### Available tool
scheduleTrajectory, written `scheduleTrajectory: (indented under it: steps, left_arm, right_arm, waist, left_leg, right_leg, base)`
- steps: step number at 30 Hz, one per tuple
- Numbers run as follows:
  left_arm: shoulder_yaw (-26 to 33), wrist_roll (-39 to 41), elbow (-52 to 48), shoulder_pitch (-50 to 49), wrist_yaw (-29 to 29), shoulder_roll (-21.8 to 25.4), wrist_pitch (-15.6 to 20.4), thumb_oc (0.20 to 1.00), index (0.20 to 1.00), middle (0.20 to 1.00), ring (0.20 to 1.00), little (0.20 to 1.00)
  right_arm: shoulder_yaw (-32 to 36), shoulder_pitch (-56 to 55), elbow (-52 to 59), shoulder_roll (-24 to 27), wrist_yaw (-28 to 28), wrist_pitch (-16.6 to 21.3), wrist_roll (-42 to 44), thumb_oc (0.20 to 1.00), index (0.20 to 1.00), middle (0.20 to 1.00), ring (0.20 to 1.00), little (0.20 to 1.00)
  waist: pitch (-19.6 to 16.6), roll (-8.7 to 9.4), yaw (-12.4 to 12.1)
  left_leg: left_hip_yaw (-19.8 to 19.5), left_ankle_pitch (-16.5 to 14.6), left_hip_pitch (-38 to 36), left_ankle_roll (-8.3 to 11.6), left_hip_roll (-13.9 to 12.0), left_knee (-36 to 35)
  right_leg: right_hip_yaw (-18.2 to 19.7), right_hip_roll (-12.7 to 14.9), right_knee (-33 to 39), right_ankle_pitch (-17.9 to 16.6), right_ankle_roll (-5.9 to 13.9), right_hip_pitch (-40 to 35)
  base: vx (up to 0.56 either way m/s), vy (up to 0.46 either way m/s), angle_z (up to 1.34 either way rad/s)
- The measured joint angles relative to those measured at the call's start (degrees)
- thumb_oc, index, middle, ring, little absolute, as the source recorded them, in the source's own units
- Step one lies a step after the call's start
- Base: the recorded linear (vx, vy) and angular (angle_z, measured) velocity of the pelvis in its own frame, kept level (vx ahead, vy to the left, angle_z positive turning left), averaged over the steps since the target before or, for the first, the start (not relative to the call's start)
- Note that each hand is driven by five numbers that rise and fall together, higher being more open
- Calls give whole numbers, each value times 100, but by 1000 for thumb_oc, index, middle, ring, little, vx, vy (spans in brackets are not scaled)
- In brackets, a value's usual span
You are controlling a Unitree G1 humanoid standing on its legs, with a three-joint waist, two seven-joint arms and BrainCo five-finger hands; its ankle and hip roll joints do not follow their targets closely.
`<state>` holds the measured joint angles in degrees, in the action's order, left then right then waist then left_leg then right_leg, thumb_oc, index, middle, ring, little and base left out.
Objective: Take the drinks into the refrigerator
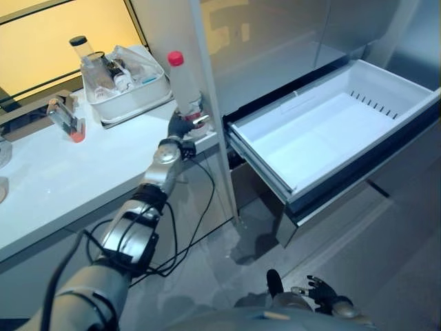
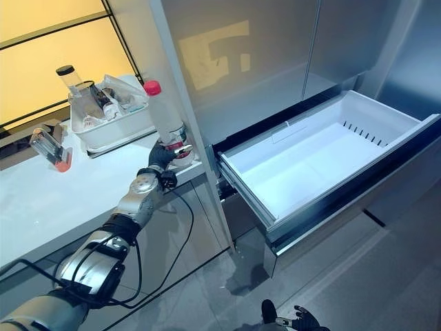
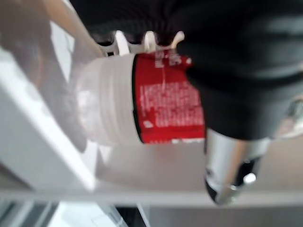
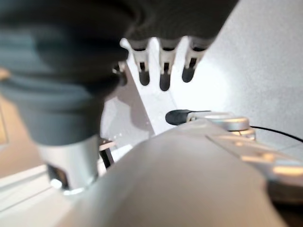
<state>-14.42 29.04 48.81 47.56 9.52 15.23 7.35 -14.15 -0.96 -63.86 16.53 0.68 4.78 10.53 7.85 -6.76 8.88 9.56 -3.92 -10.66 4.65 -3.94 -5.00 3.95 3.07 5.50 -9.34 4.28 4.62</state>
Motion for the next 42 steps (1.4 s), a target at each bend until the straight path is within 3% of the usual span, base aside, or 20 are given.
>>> scheduleTrajectory:
  steps: [1, 2, 13, 18, 23, 29, 37, 42]
  left_arm:
    - [0, 107, 0, 14, 52, -12, 71, 915, 915, 915, 915, 915]
    - [3, 121, 0, 14, 76, -50, 121, 200, 200, 200, 200, 200]
    - [229, 390, -52, -45, 266, -119, 449, 200, 200, 200, 200, 200]
    - [243, 438, -734, -355, 284, 4, 488, 200, 200, 200, 200, 200]
    - [208, 361, -2213, -1424, -58, 92, 494, 200, 200, 200, 200, 200]
    - [365, 309, -3444, -2760, -621, 140, 583, 200, 200, 200, 200, 200]
    - [797, 320, -3481, -4286, -768, -34, 341, 200, 200, 200, 200, 200]
    - [969, 321, -3520, -4562, -803, -182, 308, 200, 200, 200, 200, 200]
  right_arm:
    - [14, -31, 55, 21, -14, 11, 42, 1000, 1000, 1000, 1000, 1000]
    - [24, -37, 56, 23, -26, 17, 52, 1000, 1000, 1000, 1000, 1000]
    - [248, -57, 40, 4, -201, 118, 151, 1000, 1000, 1000, 1000, 1000]
    - [431, -11, 10, -21, -210, 133, 283, 1000, 1000, 1000, 1000, 1000]
    - [1261, 99, 67, -37, -256, 244, 932, 1000, 1000, 1000, 1000, 1000]
    - [2275, -135, 915, 88, -413, 476, 1438, 1000, 1000, 1000, 1000, 1000]
    - [3433, -153, 2363, 480, -957, 849, 1845, 1000, 1000, 1000, 1000, 1000]
    - [3584, 31, 3495, 620, -1225, 1097, 1830, 1000, 1000, 1000, 1000, 1000]
  waist:
    - [12, -22, -2]
    - [23, -30, -6]
    - [106, 13, 0]
    - [225, 85, -12]
    - [289, 156, 10]
    - [316, 141, 12]
    - [352, 119, -8]
    - [366, 131, -64]
  left_leg:
    - [37, -5, 37, -6, 11, -1]
    - [59, -4, 48, -6, 29, 0]
    - [217, -12, 141, -85, 152, -3]
    - [229, -13, 116, -86, 142, 1]
    - [250, -31, 35, -100, 141, -2]
    - [251, -60, 11, -125, 135, -5]
    - [271, -57, 11, -120, 135, -4]
    - [257, -77, -84, -141, 113, -4]
  right_leg:
    - [17, 7, -5, 1, -6, 52]
    - [31, 8, -23, -7, -7, 71]
    - [200, 109, -40, -87, 106, 243]
    - [196, 93, -34, -86, 105, 213]
    - [203, 90, -32, -56, 116, 140]
    - [225, 80, -31, -64, 109, 120]
    - [286, 52, -30, -106, 78, 147]
    - [284, 39, -29, -81, 86, 36]
  base:
    - [-18, 26, -10]
    - [-29, 30, -10]
    - [-15, 7, -7]
    - [0, 0, 0]
    - [-35, 2, -2]
    - [-8, 3, -1]
    - [-2, 13, -4]
    - [4, 2, 2]
